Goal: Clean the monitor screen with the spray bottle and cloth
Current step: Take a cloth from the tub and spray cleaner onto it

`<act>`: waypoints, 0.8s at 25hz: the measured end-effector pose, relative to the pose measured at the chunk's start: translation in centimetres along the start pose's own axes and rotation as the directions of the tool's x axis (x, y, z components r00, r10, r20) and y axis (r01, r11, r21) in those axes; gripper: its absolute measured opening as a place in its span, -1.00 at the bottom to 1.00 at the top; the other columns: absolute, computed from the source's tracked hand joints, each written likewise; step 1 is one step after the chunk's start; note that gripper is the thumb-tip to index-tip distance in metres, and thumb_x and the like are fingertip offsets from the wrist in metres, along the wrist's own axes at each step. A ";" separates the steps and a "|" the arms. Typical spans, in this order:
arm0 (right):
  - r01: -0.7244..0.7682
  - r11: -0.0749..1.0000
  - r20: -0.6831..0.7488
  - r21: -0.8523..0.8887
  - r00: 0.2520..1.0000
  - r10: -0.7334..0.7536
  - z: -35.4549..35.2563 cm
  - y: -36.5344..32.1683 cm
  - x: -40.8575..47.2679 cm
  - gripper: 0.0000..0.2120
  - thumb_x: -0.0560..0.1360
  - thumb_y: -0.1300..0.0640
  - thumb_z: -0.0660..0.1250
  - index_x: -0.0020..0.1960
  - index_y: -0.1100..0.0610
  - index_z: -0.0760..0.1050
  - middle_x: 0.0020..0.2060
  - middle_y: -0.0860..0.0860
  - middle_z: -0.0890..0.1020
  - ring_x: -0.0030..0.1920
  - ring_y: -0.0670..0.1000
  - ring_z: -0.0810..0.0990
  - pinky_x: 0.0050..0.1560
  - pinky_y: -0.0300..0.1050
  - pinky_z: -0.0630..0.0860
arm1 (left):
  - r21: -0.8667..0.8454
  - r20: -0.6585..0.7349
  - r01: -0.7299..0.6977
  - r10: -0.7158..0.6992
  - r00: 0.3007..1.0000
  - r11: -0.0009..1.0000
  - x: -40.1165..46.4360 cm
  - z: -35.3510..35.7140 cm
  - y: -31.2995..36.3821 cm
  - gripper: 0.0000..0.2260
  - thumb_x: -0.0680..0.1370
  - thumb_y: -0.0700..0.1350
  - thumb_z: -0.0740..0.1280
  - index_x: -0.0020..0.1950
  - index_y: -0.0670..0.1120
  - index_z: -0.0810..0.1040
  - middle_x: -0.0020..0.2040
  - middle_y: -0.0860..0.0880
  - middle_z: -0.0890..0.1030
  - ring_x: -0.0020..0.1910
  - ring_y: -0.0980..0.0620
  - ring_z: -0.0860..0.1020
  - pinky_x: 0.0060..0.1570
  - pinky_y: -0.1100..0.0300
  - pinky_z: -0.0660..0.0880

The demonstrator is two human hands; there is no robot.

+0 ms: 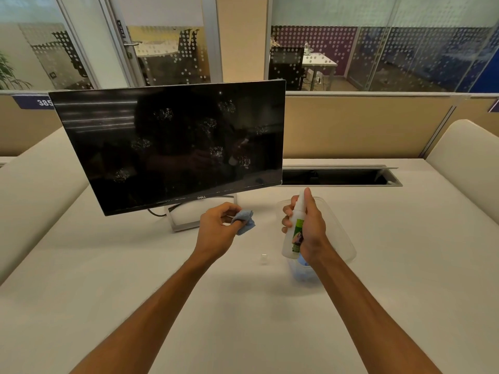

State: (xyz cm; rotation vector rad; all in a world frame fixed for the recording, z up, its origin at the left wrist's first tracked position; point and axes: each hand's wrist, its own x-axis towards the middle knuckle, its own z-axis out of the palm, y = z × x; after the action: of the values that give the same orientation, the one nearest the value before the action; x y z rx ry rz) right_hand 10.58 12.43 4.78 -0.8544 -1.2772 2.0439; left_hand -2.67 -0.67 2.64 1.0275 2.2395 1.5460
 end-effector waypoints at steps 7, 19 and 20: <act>-0.092 0.988 0.150 -0.126 0.982 0.111 0.5 0.0 -0.6 -0.42 0.56 -0.23 0.00 -0.42 0.17 0.34 -0.60 0.04 0.42 -0.58 -0.06 0.35 -0.47 -0.25 0.35 | -0.225 0.054 0.160 -0.152 0.987 0.961 0.3 -0.1 -0.3 -0.83 0.54 -0.13 0.32 0.09 -0.12 0.60 -0.06 -0.03 0.65 -0.08 0.05 0.61 -0.19 0.36 0.54; -0.142 0.867 0.203 -0.478 0.943 0.266 1.4 1.6 0.1 -0.46 0.61 -0.16 -0.06 -0.40 0.15 0.29 -0.63 -0.02 0.40 -0.62 -0.10 0.33 -0.46 -0.27 0.33 | -0.383 0.207 0.405 -0.350 0.913 0.830 0.3 -0.3 -1.1 -0.83 0.57 -0.10 0.27 0.12 -0.09 0.55 0.03 -0.11 0.65 -0.04 -0.12 0.66 -0.02 0.11 0.62; -0.146 0.859 0.208 -0.491 0.938 0.278 1.4 1.6 0.1 -0.46 0.61 -0.15 -0.06 -0.40 0.15 0.29 -0.63 -0.02 0.39 -0.62 -0.10 0.32 -0.46 -0.27 0.32 | -0.376 0.206 0.409 -0.355 0.912 0.832 0.4 -0.2 -1.3 -0.82 0.56 -0.10 0.28 0.13 -0.10 0.56 0.05 -0.13 0.65 -0.03 -0.13 0.66 0.01 0.09 0.61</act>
State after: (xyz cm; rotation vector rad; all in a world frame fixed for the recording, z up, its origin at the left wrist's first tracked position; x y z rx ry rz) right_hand 9.23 11.09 3.74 -0.9863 -1.9674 2.1076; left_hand -3.60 -0.86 1.63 0.4985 1.7763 1.6122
